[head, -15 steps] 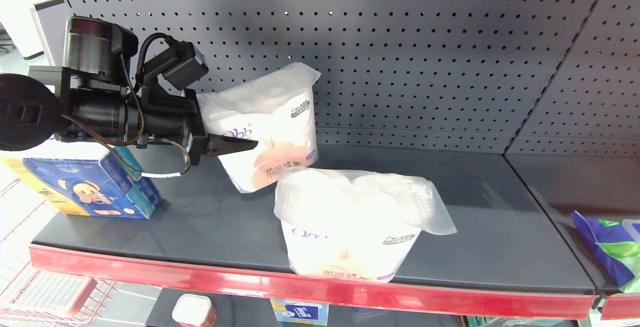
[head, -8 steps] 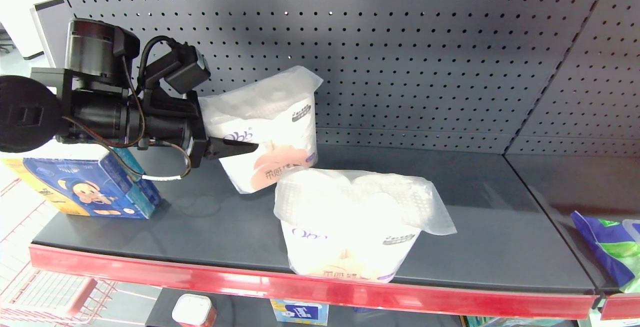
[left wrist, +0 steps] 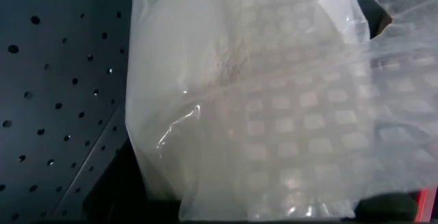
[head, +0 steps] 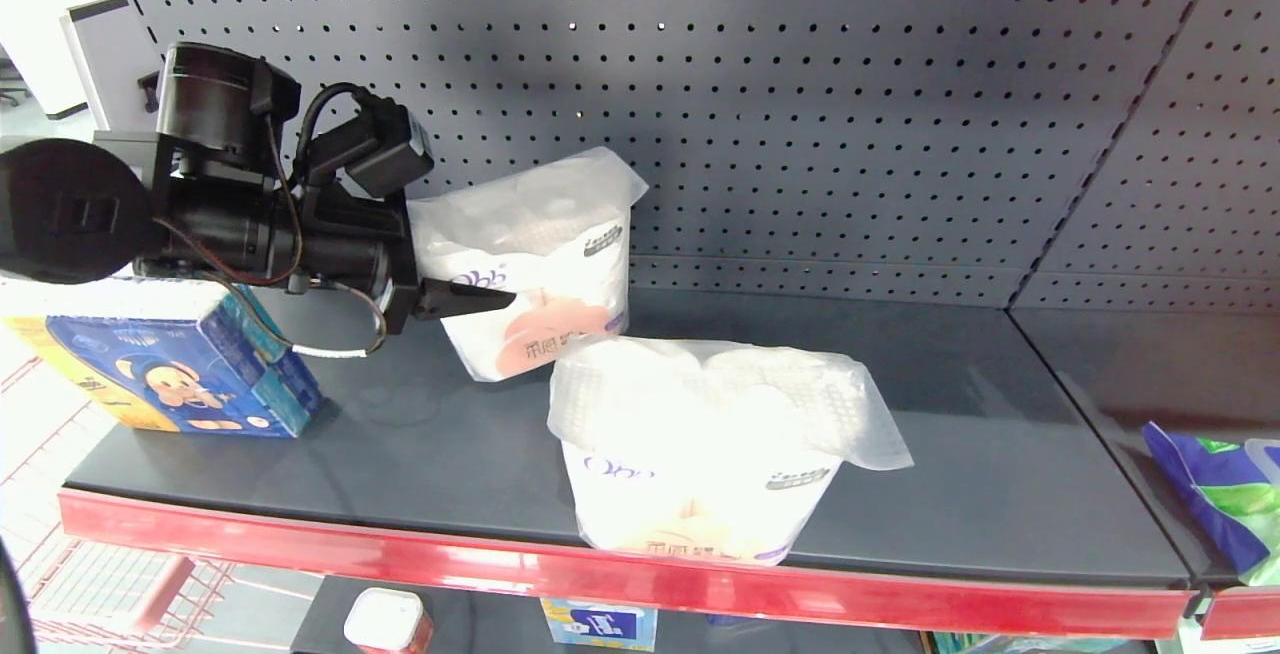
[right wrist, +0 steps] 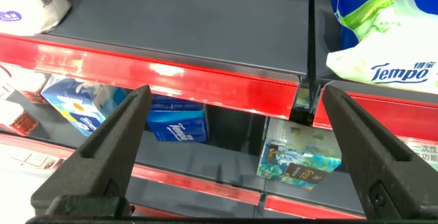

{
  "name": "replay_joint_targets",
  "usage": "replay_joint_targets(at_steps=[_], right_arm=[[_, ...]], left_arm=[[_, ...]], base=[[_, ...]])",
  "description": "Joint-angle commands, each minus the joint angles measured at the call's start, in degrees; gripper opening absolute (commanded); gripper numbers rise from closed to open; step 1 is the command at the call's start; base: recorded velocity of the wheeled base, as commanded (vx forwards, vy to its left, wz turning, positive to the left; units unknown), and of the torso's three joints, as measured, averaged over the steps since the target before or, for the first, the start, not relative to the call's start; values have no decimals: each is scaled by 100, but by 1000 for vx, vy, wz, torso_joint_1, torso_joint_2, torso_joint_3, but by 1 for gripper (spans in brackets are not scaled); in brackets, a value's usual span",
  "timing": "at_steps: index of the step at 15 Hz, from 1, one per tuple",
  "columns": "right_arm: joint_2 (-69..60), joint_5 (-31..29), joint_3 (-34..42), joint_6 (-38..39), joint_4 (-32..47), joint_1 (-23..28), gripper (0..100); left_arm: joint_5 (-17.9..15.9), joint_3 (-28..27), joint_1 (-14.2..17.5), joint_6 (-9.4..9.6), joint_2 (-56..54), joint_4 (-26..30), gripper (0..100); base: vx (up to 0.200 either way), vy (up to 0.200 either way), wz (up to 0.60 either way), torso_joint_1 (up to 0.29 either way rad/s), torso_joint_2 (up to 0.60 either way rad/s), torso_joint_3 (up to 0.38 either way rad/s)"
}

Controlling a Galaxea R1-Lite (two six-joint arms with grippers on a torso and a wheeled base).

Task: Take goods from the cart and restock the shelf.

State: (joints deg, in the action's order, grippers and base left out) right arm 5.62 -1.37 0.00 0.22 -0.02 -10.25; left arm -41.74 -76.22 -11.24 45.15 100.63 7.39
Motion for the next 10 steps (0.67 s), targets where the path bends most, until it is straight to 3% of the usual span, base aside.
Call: replay_joint_targets(at_steps=[1, 4, 6, 9, 10], right_arm=[[9, -4, 0, -4, -6, -3, 100], [9, -4, 0, -4, -6, -3, 100], [9, -4, 0, -4, 2, -3, 100], [9, -4, 0, 4, -6, -3, 100], [9, -4, 0, 4, 2, -3, 100]], left_arm=[[-1, -289, -1, 72, 114, 228, 0], [-1, -412, -10, 204, 211, 290, 0], [-36, -456, -1, 565, 343, 307, 0], [-53, -754, -19, 626, 484, 553, 0], [-62, -983, -27, 828, 545, 887, 0]], base=[[0, 0, 0, 0, 0, 0], [0, 0, 0, 0, 0, 0], [0, 0, 0, 0, 0, 0], [0, 0, 0, 0, 0, 0], [0, 0, 0, 0, 0, 0]])
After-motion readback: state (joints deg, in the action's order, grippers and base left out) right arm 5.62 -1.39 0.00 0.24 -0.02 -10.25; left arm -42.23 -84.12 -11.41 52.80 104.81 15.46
